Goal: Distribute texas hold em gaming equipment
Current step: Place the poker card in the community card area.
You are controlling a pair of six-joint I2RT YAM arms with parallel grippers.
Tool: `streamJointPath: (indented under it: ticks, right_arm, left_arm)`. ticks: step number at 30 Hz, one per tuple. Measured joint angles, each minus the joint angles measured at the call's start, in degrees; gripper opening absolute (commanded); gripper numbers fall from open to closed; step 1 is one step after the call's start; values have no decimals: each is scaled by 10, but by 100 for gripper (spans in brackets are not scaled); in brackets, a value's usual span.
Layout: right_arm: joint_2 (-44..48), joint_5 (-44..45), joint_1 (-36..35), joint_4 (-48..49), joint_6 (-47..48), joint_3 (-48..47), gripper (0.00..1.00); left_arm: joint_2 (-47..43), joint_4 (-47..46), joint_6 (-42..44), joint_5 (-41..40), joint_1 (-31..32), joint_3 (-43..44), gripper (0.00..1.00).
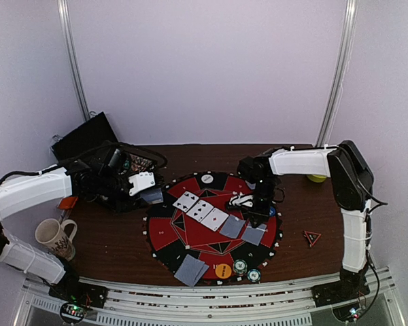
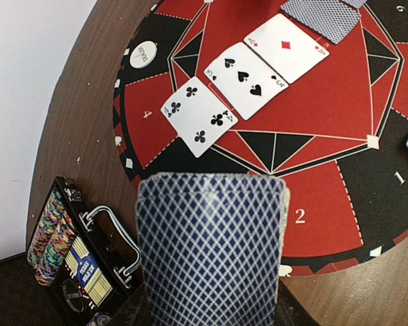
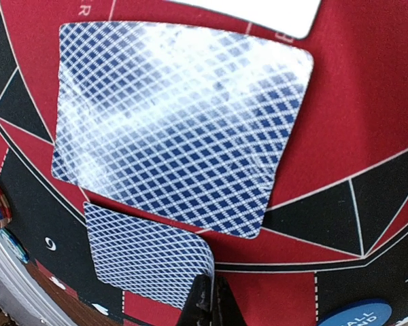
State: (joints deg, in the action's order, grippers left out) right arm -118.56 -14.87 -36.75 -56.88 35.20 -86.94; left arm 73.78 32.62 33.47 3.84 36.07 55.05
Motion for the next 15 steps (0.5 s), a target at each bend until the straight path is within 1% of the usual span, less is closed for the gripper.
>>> streamJointPath:
  ticks: [8,15]
  right_arm:
    - [-3,-27,12,5,-22,-1,0]
    - [-3,-50,15,11,-21,-1,1]
  left_arm:
    - [-3,0,-11,14,3,0,47]
    - [-12,0,-12,16,7,0,47]
